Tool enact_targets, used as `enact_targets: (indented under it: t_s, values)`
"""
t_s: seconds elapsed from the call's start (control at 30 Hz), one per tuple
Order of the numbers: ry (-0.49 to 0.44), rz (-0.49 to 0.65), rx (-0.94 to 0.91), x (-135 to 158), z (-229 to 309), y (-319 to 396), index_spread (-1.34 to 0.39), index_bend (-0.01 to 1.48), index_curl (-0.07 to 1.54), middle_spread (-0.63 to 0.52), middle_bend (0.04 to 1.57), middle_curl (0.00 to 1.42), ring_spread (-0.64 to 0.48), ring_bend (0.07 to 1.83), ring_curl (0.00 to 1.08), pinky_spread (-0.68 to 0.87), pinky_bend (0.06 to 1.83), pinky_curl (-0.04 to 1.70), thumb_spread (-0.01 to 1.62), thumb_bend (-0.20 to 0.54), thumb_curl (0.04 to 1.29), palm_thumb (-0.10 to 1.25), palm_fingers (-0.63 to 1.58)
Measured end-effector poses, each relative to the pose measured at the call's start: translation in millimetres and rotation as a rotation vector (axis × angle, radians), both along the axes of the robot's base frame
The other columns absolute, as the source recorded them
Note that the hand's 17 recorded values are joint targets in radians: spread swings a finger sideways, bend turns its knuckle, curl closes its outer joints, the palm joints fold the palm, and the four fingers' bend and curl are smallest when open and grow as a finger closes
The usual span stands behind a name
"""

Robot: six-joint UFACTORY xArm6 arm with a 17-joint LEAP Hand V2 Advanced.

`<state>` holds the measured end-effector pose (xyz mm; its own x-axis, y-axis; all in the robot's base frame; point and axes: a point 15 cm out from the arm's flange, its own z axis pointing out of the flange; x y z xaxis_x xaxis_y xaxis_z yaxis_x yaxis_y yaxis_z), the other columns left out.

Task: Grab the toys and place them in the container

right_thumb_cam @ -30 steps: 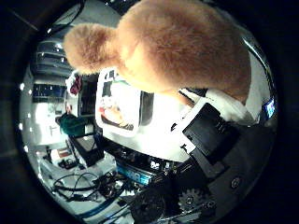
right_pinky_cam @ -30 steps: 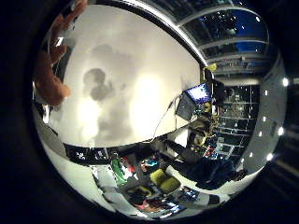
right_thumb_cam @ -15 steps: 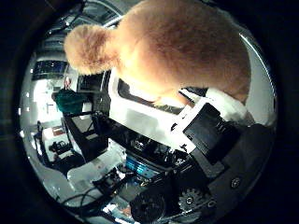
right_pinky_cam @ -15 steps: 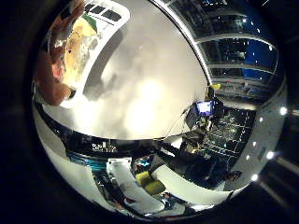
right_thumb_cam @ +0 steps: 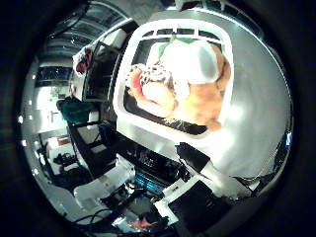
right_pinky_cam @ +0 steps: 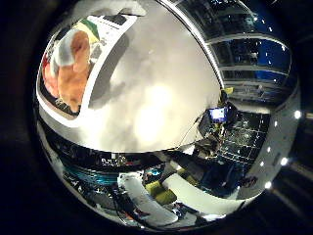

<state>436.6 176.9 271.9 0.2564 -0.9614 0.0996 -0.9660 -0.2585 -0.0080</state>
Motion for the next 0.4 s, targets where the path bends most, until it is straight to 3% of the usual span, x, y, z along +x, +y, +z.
enact_targets:
  t_s: [0.1, 0.3, 0.4]
  values:
    - [0.03, -0.019, -0.016, -6, 4, -21, -0.45, 0.15, 0.22, 0.15, 0.2, 0.33, 0.21, 0.46, 0.23, 0.47, 0.77, 0.26, 0.96, -0.027, 0.35, 0.72, -0.04]
    - [0.173, -0.057, -0.086, -41, 12, -72, -0.45, 0.16, 0.24, 0.14, 0.19, 0.32, 0.23, 0.37, 0.22, 0.46, 0.66, 0.24, 0.96, -0.023, 0.35, 0.72, -0.03]
    - [0.165, -0.067, -0.086, -47, 29, -90, -0.44, 0.17, 0.25, 0.14, 0.18, 0.32, 0.23, 0.36, 0.22, 0.46, 0.62, 0.24, 0.98, -0.023, 0.35, 0.73, -0.02]
